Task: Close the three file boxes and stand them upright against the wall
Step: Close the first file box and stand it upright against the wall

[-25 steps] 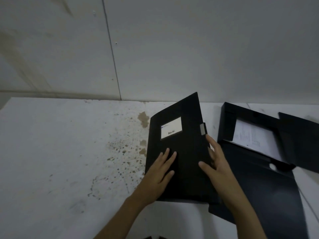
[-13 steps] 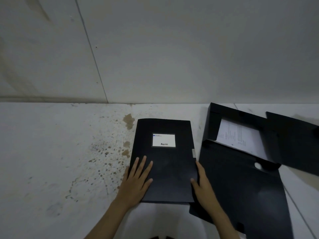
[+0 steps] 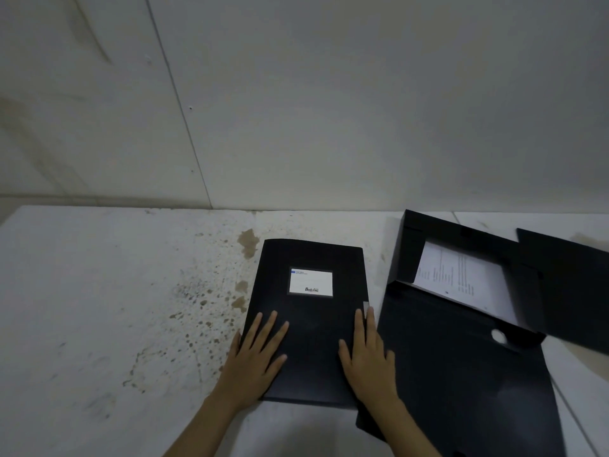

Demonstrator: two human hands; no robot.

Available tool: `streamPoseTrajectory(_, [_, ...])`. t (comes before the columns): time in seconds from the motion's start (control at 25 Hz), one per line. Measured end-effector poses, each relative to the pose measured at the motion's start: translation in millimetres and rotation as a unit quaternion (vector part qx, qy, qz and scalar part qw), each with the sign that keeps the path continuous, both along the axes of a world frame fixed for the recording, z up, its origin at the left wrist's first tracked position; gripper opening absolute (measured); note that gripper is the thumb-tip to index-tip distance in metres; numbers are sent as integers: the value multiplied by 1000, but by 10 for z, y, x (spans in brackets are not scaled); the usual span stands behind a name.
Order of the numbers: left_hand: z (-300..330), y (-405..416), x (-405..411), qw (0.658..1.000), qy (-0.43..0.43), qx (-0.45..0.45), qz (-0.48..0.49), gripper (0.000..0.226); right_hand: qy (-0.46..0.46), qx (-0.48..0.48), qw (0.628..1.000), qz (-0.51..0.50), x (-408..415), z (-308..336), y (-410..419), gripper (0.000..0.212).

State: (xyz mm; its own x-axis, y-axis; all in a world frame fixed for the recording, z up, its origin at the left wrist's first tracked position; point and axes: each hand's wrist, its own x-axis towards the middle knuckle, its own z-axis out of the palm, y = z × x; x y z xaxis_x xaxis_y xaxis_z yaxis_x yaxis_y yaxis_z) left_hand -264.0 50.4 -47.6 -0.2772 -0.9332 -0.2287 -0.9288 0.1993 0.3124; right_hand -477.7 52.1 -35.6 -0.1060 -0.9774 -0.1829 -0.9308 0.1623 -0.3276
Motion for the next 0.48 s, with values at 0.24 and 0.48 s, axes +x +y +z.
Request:
streamPoseTrajectory(0.24, [30, -101, 59, 947, 260, 54, 182, 81, -13, 16, 1000, 5, 2, 12, -20, 70])
streamPoseTrajectory(0.48, [201, -212, 108, 828, 464, 156, 275, 64, -260, 36, 961, -84, -16, 117, -88, 71])
